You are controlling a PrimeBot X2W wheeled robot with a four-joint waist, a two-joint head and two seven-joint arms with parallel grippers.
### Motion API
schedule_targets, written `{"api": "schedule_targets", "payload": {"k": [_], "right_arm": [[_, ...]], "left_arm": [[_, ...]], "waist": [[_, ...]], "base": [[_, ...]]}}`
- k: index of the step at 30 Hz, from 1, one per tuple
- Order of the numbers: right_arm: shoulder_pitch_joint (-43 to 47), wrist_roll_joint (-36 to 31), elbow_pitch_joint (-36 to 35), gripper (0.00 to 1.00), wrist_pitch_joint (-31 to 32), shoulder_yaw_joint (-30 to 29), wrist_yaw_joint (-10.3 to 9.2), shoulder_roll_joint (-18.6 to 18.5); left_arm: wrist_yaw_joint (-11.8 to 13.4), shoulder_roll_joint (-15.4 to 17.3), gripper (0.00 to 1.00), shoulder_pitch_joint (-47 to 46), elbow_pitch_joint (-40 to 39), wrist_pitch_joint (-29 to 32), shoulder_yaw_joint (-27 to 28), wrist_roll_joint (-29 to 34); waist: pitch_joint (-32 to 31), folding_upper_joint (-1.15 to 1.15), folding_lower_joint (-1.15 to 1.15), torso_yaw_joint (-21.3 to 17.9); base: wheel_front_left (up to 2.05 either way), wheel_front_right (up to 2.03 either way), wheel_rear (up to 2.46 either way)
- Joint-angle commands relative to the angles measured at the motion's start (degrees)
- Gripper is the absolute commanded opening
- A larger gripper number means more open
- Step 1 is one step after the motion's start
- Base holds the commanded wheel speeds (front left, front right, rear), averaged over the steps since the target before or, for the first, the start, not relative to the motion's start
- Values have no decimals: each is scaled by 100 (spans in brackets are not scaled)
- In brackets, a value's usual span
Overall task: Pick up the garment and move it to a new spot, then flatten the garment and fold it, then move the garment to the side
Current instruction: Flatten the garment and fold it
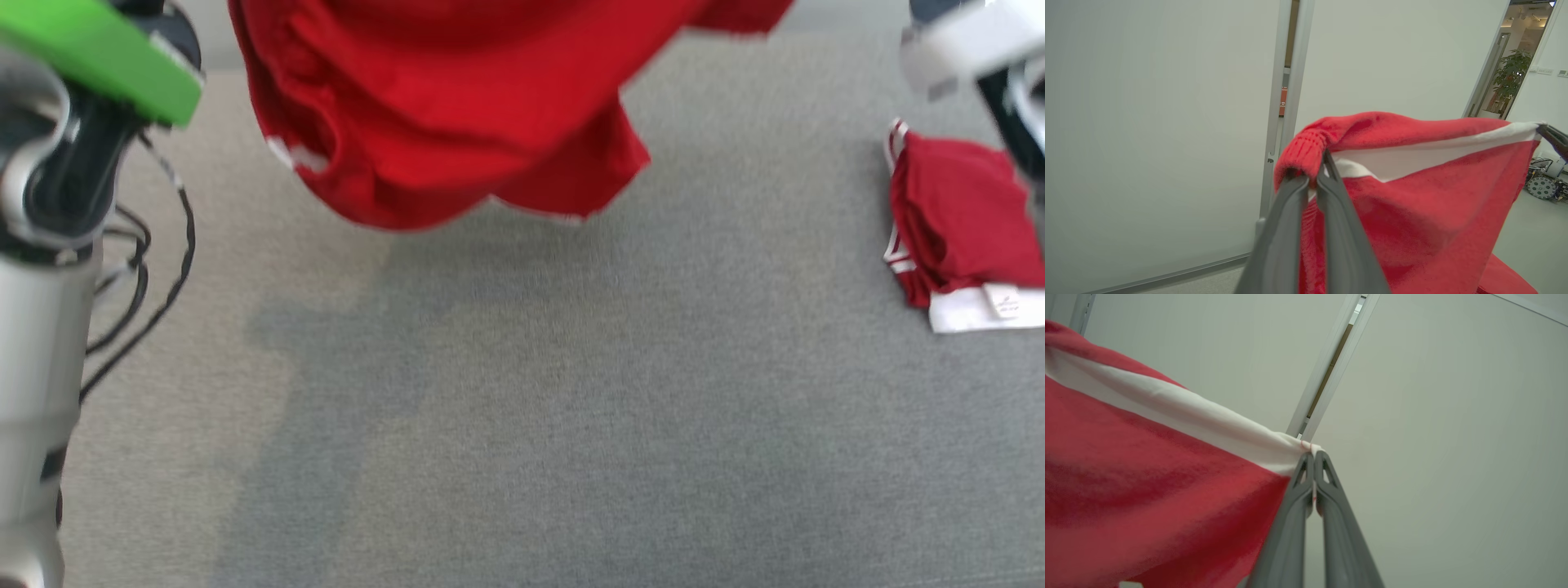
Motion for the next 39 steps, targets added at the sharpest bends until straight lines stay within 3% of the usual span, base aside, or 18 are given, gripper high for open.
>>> {"api": "schedule_targets", "payload": {"k": [1, 5, 9, 13, 17, 23, 28, 32, 39], "right_arm": [[-512, 30, 439, 0, -79, 133, -6, 39], [-2012, -102, 1775, 0, -326, 487, -9, 159], [-3189, -224, 2984, 0, -866, 239, -10, 592], [-3790, -592, 3908, 0, -1521, -93, -12, 995], [-3838, -823, 4536, 0, -1909, -241, -11, 1368], [-3197, -935, 5169, 0, -2038, 128, -8, 1545], [-2401, -642, 5222, 0, -2037, 750, -8, 1318], [-1754, -100, 5069, 0, -2039, 1442, -8, 1082], [-1098, 979, 4869, 0, -1980, 2728, -8, 588]], "left_arm": [[-94, -55, 0, -403, 349, -31, -76, 103], [-160, -231, 0, -1584, 1503, -406, -66, 410], [-141, -422, 0, -2728, 2621, -1195, 52, 733], [-218, -607, 0, -3511, 3534, -1968, 86, 927], [-334, -859, 0, -3803, 4227, -2588, 11, 916], [-420, -1254, 0, -3174, 4725, -2932, -360, 571], [-423, -1225, 0, -2182, 4499, -3005, -1061, 239], [-421, -860, 0, -1302, 4068, -3049, -1820, 78], [-422, -212, 0, -310, 3490, -3078, -2536, -73]], "waist": [[1383, 0, 0, -151], [2084, 0, 0, -251], [2510, 0, 0, -361], [2754, 0, 0, -458], [2835, 0, 0, -464], [2731, 0, 0, -330], [2414, 0, 0, -181], [1951, 0, 0, -153], [1177, 0, 0, -136]], "base": [[0, 0, 0], [0, 0, 0], [0, 0, 0], [0, 0, 0], [0, 0, 0], [0, 0, 0], [0, 0, 0], [0, 0, 0], [0, 0, 0]]}}
